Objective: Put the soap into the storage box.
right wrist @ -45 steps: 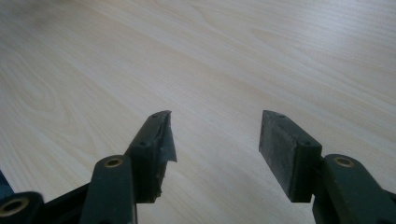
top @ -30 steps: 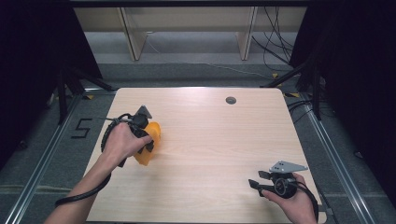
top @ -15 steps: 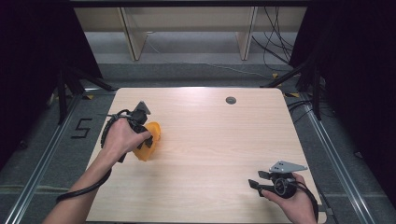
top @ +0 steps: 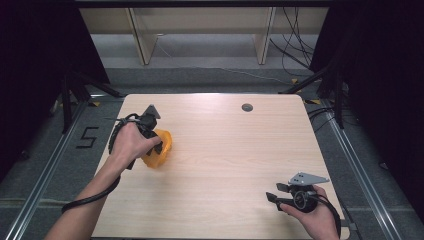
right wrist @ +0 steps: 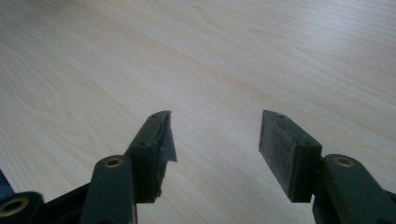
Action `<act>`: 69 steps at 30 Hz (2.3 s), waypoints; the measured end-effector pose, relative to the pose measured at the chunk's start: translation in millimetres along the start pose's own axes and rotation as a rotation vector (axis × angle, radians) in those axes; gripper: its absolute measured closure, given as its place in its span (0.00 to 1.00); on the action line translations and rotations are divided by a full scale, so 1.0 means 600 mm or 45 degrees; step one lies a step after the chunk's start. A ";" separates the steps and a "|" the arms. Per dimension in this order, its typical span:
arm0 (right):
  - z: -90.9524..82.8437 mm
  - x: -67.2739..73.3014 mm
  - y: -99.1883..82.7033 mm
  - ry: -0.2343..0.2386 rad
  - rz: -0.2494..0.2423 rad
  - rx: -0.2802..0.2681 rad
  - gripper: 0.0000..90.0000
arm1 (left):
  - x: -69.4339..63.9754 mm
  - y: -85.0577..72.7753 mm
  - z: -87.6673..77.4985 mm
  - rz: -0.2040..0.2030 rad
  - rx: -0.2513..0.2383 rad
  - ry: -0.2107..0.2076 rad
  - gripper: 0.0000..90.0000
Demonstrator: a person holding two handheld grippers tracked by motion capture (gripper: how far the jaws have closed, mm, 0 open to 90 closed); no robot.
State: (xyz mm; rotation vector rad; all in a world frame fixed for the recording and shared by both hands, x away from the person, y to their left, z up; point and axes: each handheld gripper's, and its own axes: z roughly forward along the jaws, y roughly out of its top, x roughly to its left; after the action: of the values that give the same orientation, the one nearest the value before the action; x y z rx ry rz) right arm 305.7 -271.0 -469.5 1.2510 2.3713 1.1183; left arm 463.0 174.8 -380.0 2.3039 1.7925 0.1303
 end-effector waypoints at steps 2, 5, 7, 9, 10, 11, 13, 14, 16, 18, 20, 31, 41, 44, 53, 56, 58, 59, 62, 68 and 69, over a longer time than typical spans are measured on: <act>0.000 0.000 0.000 -0.001 0.001 -0.003 0.49 | 0.001 0.003 0.001 -0.034 -0.006 -0.002 0.68; 0.000 0.000 0.000 -0.001 -0.002 0.002 0.49 | 0.004 0.006 0.001 -0.018 -0.002 -0.003 0.68; 0.000 0.000 0.000 -0.001 -0.001 0.001 0.49 | 0.006 0.009 0.005 -0.018 -0.008 -0.001 0.68; 0.000 0.000 0.000 -0.002 0.000 -0.003 0.49 | 0.007 0.011 0.005 -0.019 -0.007 0.003 0.68; 0.000 0.000 0.000 0.000 -0.001 0.001 0.49 | 0.007 0.011 0.006 -0.032 -0.007 0.000 0.68; 0.000 0.000 0.000 0.000 -0.001 0.001 0.49 | 0.007 0.013 0.007 -0.033 -0.021 0.000 0.68; -0.001 0.000 0.000 0.000 -0.001 -0.001 0.49 | 0.009 0.015 0.008 -0.033 -0.033 0.000 0.68; -0.001 0.000 0.000 0.000 -0.001 -0.001 0.49 | 0.008 0.015 0.009 -0.040 -0.035 0.000 0.68; -0.001 0.000 0.000 0.000 0.000 -0.002 0.49 | 0.011 0.019 0.009 -0.031 -0.046 0.011 0.68; -0.001 0.000 0.000 0.000 -0.001 -0.003 0.49 | 0.013 0.023 0.011 -0.041 -0.060 0.009 0.68; -0.001 0.000 0.000 0.000 -0.001 -0.002 0.49 | 0.017 0.025 0.012 -0.031 -0.065 0.016 0.68; 0.000 0.000 0.000 0.001 -0.001 -0.001 0.49 | 0.026 0.038 0.026 -0.034 -0.077 0.034 0.68; 0.000 0.001 0.000 0.005 0.001 -0.005 0.49 | 0.026 0.044 0.031 -0.036 -0.088 0.040 0.68; 0.000 0.001 0.000 0.000 0.000 -0.006 0.49 | 0.026 0.046 0.031 -0.036 -0.081 0.034 0.68; 0.000 0.005 -0.001 0.013 0.036 0.006 0.49 | 0.024 0.051 0.034 -0.047 -0.068 0.040 0.68; 0.000 0.001 0.000 0.002 0.000 -0.005 0.49 | 0.023 0.051 0.039 -0.065 -0.078 0.035 0.68; 0.000 0.004 -0.001 0.013 0.035 0.006 0.49 | 0.024 0.053 0.041 -0.045 -0.062 0.043 0.68; 0.000 0.005 -0.001 0.014 0.036 0.006 0.49 | 0.025 0.053 0.044 -0.046 -0.066 0.045 0.68; 0.000 0.005 -0.001 0.015 0.037 0.006 0.49 | 0.023 0.053 0.049 -0.064 -0.065 0.037 0.68; 0.000 0.005 -0.001 0.014 0.037 0.008 0.49 | 0.023 0.054 0.057 -0.056 -0.051 0.037 0.68; 0.000 0.005 -0.001 0.014 0.037 0.008 0.49 | 0.023 0.054 0.057 -0.056 -0.051 0.037 0.68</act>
State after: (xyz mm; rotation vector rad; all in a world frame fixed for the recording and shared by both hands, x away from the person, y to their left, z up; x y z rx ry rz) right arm 303.7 -268.9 -469.4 1.2885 2.3736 1.1297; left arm 504.2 176.6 -406.5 2.2448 1.8359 0.1924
